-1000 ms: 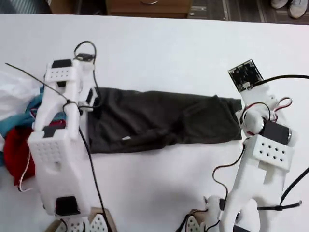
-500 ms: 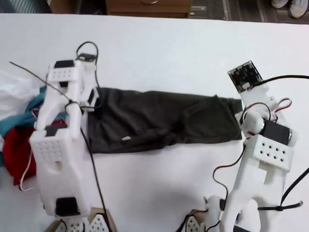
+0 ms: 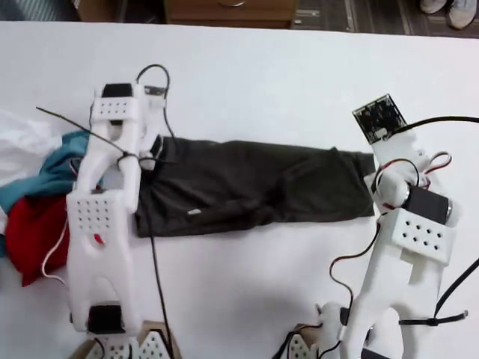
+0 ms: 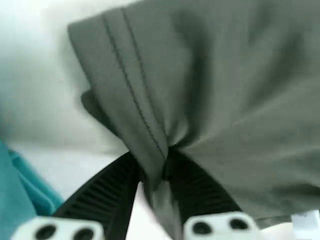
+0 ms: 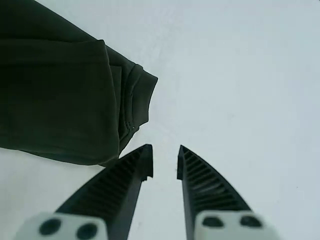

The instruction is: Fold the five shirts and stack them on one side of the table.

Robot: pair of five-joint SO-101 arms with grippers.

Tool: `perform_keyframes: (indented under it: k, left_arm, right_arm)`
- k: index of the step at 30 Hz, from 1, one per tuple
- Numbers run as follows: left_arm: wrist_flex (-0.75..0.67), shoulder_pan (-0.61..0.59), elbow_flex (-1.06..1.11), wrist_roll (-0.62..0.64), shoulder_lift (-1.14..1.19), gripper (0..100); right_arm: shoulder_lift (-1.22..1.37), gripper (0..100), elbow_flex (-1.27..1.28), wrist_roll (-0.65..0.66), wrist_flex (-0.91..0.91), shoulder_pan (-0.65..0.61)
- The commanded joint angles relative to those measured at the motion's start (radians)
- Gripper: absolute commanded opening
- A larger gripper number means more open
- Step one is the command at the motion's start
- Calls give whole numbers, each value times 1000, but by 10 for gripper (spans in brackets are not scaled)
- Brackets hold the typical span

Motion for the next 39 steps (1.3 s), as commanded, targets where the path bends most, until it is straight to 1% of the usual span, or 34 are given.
perform_keyframes:
  k: [1,6,9,11,15,17,21,24,26,30,33,37,39]
  left_arm:
    - [17,-74,-104,-43,69,20]
    - [18,-120,-101,-114,29,20]
    - [20,-109,-101,-146,-54,20]
    - [20,-57,-91,-146,-132,20]
    - [20,126,27,-143,-319,20]
    - [18,222,97,-140,-407,20]
    - [18,373,165,-98,-517,20]
    - [17,462,147,-104,-539,20]
    - [17,506,88,-106,-534,20]
    - [15,589,-67,-158,-529,20]
    - [12,660,-133,-169,-528,20]
    - [-58,727,-147,-175,-528,20]
    - [-109,746,-140,-201,-528,20]
  right_arm:
    - [-50,91,-25,0,4,10]
    - [-50,91,-28,0,4,30]
    - [-50,91,-25,0,4,53]
    - [-45,91,-23,-3,2,79]
    - [-48,91,-23,-3,-4,177]
    - [-48,91,-28,-2,-12,254]
    - [-39,91,-20,-2,-101,447]
    - [-39,91,9,0,-166,573]
    - [-39,91,44,3,-196,645]
    - [-39,91,153,140,-245,725]
    - [-39,91,238,189,-309,782]
    - [-39,91,318,195,-401,886]
    - [-39,91,344,196,-429,941]
